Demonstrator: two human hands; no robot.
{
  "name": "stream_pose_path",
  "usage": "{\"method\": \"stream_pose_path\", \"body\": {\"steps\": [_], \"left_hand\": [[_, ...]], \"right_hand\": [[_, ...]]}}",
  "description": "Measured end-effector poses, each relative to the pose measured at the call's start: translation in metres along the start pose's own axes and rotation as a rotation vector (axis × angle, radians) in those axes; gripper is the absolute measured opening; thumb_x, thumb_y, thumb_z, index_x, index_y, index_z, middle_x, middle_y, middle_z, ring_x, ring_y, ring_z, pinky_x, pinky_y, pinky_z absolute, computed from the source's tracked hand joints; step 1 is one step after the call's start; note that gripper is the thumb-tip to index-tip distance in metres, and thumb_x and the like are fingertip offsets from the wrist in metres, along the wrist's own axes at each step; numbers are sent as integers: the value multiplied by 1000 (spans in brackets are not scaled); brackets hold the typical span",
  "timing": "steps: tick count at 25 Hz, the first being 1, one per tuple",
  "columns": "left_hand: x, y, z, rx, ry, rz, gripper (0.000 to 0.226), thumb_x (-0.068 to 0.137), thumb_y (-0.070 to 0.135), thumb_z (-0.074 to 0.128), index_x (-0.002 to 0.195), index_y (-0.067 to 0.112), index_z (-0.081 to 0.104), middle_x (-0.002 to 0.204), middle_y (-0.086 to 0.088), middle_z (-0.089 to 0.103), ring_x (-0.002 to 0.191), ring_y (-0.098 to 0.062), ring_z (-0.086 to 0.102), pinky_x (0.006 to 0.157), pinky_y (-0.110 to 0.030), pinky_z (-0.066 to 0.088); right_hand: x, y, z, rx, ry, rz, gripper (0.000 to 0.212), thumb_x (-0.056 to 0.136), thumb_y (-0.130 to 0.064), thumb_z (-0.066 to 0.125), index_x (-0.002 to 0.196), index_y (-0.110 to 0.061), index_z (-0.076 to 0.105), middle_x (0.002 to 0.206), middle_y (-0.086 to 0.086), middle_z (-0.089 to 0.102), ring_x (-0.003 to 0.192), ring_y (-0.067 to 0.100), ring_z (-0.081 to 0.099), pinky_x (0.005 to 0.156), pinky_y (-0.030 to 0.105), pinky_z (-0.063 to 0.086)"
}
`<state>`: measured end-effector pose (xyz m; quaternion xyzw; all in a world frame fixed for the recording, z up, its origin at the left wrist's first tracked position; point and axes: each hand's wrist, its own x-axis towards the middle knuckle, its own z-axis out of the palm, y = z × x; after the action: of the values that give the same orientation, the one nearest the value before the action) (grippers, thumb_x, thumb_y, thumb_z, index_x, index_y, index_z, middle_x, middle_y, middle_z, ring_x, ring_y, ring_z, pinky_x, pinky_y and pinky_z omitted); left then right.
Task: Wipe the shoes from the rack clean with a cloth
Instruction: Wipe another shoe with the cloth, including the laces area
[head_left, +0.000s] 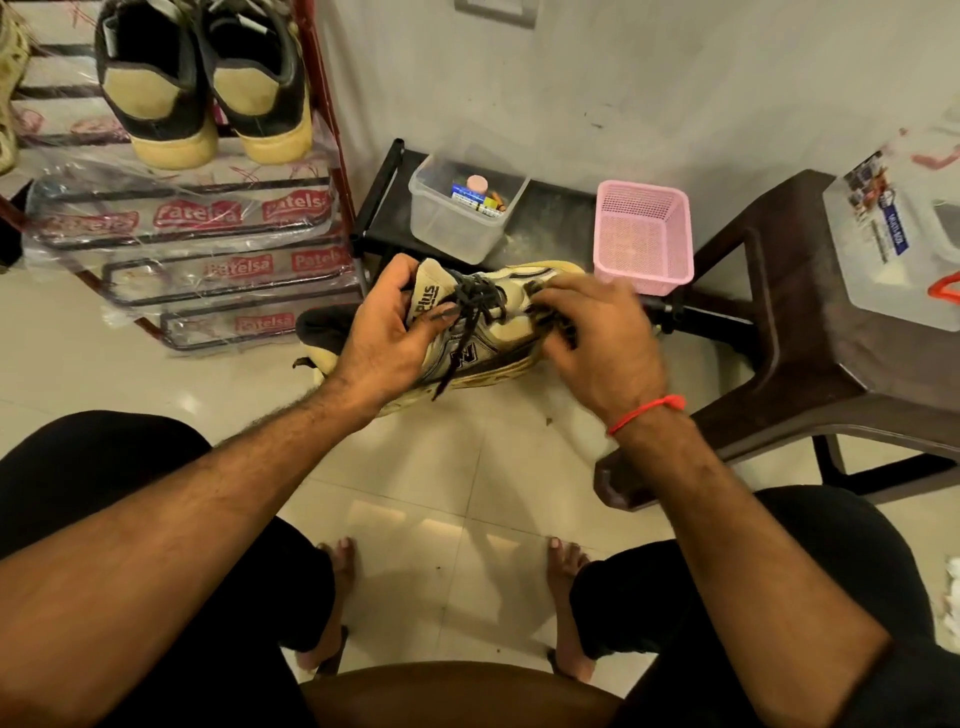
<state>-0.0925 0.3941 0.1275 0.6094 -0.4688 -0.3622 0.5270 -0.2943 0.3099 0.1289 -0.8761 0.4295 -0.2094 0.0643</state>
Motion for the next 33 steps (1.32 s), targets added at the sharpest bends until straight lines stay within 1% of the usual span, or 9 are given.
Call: {"method": "stream_pose_path", "body": {"steps": [3, 8, 13, 16, 21, 23, 27, 30, 33], "left_hand": [[1, -3, -1, 80, 4, 69, 24, 97, 7, 66, 115, 15, 52, 108, 1, 69, 106, -11, 69, 90, -30, 58], [0, -5, -1, 79, -32, 119, 24, 97, 6, 65, 116, 14, 52, 107, 7, 68, 105, -5, 68, 91, -26, 58], [2, -12, -4, 72, 26, 84, 21, 97, 10, 65, 114, 14, 53, 107, -1, 69, 105, -16, 69, 90, -36, 60], [1, -11, -3, -22, 57, 31, 22, 98, 5, 64, 115, 13, 52, 103, -1, 69, 98, -9, 69, 88, -31, 59], [3, -6, 1, -73, 40, -25, 23, 98, 5, 62, 114, 18, 53, 103, 3, 70, 97, -4, 68, 88, -22, 56], [6, -3, 3, -134, 111, -103, 24, 99, 7, 61, 114, 23, 54, 104, 6, 71, 96, 0, 69, 87, -21, 55], [18, 0, -4, -502, 246, -488, 21, 101, 10, 60, 118, 23, 58, 115, -7, 74, 103, -22, 74, 89, -47, 61], [14, 11, -4, -674, 62, -667, 31, 101, 12, 60, 130, 15, 49, 121, -14, 72, 103, -27, 74, 79, -44, 63], [7, 17, -8, 17, -286, -515, 55, 92, 23, 74, 136, 19, 41, 120, 3, 67, 108, -16, 67, 88, -33, 56]], "right_hand": [[-2, -3, 1, 56, -93, -80, 39, 82, -13, 64, 121, -16, 69, 127, -1, 64, 106, 28, 56, 93, 33, 42], [9, 43, -14, 150, 155, 274, 39, 79, -6, 68, 117, -12, 72, 122, 4, 67, 113, 22, 61, 106, 39, 47], [-7, -9, 1, 289, 19, 6, 36, 79, -12, 68, 113, -16, 73, 120, 1, 69, 110, 19, 60, 101, 39, 48], [-5, -14, 10, 232, -63, -57, 37, 81, -13, 66, 118, -17, 71, 125, -1, 66, 110, 23, 58, 98, 36, 47], [6, 31, -7, 302, 193, 310, 37, 84, -7, 68, 120, -15, 70, 124, 3, 65, 116, 19, 58, 107, 36, 46], [-2, 15, -4, 358, 222, 346, 37, 87, -7, 68, 123, -14, 68, 127, 4, 63, 117, 16, 56, 107, 25, 42], [-8, -22, 13, 519, 154, 241, 38, 87, -7, 68, 124, -19, 67, 129, 0, 59, 118, 16, 56, 105, 27, 44], [-11, -36, 25, 875, 112, 357, 36, 87, -3, 69, 120, -19, 70, 125, -1, 64, 118, 9, 59, 105, 35, 49], [-12, -33, 33, 1162, 129, 573, 35, 85, 6, 68, 113, -15, 73, 114, 7, 72, 110, 22, 68, 99, 47, 54]]}}
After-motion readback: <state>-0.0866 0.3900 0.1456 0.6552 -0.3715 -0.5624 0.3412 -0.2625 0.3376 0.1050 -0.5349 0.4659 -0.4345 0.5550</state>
